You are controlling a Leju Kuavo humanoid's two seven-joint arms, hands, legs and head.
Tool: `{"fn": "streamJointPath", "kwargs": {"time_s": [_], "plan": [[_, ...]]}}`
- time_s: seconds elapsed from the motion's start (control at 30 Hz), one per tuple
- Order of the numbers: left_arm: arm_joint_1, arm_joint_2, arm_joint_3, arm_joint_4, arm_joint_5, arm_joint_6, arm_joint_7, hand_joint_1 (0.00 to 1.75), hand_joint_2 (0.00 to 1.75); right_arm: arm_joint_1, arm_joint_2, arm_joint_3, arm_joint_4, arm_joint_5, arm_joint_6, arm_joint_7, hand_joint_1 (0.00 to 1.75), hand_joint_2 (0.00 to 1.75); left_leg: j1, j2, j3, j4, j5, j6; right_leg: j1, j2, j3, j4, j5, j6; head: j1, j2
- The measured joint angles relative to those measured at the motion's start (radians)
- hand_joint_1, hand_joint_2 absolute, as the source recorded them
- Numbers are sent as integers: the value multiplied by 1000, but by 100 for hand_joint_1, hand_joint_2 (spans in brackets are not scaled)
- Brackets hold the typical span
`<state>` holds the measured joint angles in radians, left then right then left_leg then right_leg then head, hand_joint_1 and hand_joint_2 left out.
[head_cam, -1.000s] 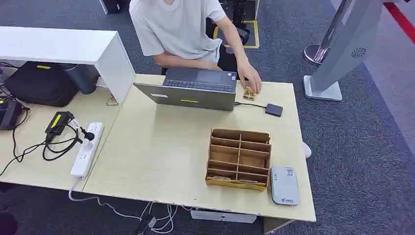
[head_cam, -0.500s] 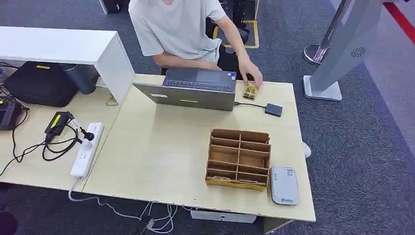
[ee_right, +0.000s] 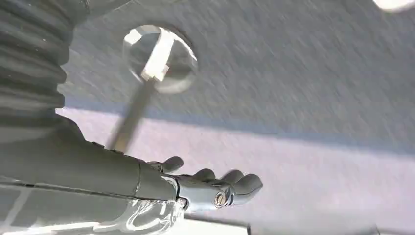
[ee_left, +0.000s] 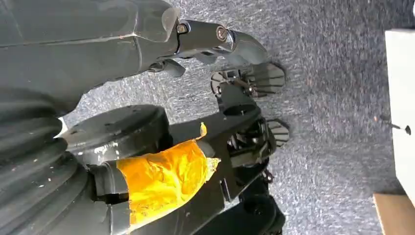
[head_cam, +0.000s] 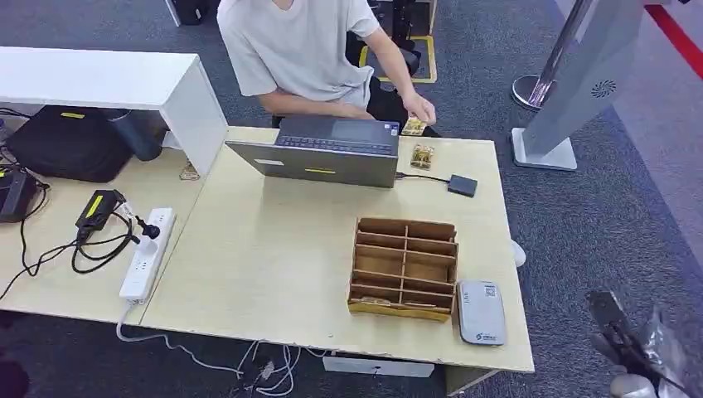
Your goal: Pass the card to the sensor for recognition and then transmit it.
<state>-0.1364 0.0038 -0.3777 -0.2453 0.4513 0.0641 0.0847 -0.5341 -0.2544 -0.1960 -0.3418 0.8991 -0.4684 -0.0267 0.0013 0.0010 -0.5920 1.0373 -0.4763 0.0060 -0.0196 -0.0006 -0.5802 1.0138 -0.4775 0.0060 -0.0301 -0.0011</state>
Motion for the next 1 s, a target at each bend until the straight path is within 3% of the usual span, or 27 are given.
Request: {"fn": "streamJointPath", "kwargs": {"time_s": [0.3,0.53,0.6,0.7,0.83,1.0], "plan": [[-41,-12,-3,0,-53,-13,40,0,175,-268,-55,-4,2,51,6,-4,0,175,1,0,0,0,1,-1,0,0,-1,1,0,-1,0,0],[-46,-18,-3,0,-59,-13,42,0,175,-328,-57,-5,6,36,5,-30,0,175,1,-1,-1,0,1,-1,1,0,-1,1,0,-1,0,0],[-47,-21,-3,0,-63,-12,47,0,175,-354,-50,-18,8,-31,63,-78,0,175,0,-1,-3,-1,1,-1,1,0,-2,1,0,-1,0,0],[-54,-24,-2,0,-64,-10,63,0,175,-419,-1,-71,7,-170,227,-126,0,175,1,2,-3,-1,1,-2,1,3,-3,3,1,-2,0,0],[-71,-32,8,0,-72,-2,83,0,175,-500,108,-78,-14,-157,308,-154,0,175,1,3,-1,-1,3,-5,1,4,-5,5,1,-2,0,0],[-77,-43,26,0,-74,10,86,0,175,-580,259,-19,-34,-132,398,-122,0,175,2,1,-2,-1,4,-6,1,4,-6,7,1,-3,-1,0]]}}
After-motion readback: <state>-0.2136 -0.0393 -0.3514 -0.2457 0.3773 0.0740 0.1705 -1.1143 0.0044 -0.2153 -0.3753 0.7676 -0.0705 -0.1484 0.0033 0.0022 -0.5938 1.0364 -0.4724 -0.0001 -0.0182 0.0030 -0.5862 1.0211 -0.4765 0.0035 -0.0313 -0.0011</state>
